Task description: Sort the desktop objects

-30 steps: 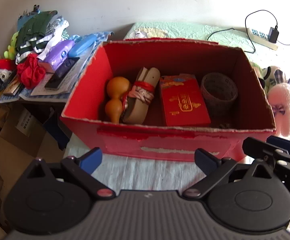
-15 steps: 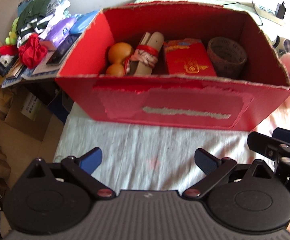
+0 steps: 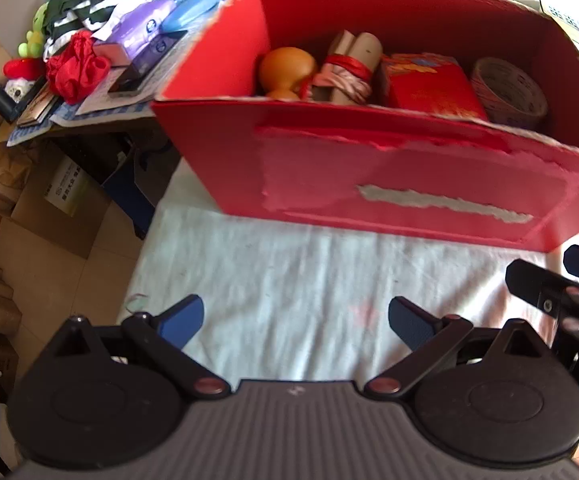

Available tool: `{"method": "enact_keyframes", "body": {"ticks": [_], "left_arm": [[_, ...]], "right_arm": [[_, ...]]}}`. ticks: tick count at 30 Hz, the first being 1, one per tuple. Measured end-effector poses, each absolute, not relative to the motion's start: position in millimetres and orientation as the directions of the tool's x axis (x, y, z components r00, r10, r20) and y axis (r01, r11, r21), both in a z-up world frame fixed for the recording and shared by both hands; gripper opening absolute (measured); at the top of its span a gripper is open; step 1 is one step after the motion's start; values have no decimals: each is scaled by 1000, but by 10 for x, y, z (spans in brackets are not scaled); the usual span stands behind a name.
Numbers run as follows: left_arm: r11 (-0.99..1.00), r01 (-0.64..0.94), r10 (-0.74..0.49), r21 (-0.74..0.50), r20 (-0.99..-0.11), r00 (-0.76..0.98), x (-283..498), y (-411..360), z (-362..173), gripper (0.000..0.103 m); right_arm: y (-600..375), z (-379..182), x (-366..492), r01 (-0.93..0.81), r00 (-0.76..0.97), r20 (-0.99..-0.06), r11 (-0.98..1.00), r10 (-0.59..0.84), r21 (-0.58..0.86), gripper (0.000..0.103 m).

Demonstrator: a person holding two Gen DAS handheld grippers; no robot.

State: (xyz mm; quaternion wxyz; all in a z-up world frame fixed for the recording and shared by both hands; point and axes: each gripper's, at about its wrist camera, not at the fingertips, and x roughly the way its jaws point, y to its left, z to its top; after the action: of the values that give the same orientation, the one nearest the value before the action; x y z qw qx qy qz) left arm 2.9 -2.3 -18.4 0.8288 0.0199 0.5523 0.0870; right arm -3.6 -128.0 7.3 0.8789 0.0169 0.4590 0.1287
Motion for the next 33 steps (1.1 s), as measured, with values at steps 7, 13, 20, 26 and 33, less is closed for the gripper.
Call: {"method": "enact_keyframes", "body": {"ticks": [7, 13, 20, 26, 33], "left_arm": [[986, -99, 162, 134, -910, 381, 128, 154, -120, 99], [985, -85, 173, 151, -898, 404, 184, 292, 33, 99], [984, -83, 178, 158, -876, 448, 242, 454, 265, 99], [986, -63, 166, 155, -861, 481, 351, 539, 440, 99], [991, 5, 112, 134, -846, 521, 474, 511, 598, 99]], "right_arm": [[-1076, 112, 48, -216, 548, -804, 968, 229, 128, 53], [-932, 234, 86, -216, 569, -787, 967, 239, 137, 53], [-797, 408, 167, -219, 591, -765, 964, 256, 153, 53], [-763, 542, 263, -203, 564, -770, 953, 300, 223, 53], [-807, 749, 332, -158, 635, -727, 965, 261, 209, 53]]}}
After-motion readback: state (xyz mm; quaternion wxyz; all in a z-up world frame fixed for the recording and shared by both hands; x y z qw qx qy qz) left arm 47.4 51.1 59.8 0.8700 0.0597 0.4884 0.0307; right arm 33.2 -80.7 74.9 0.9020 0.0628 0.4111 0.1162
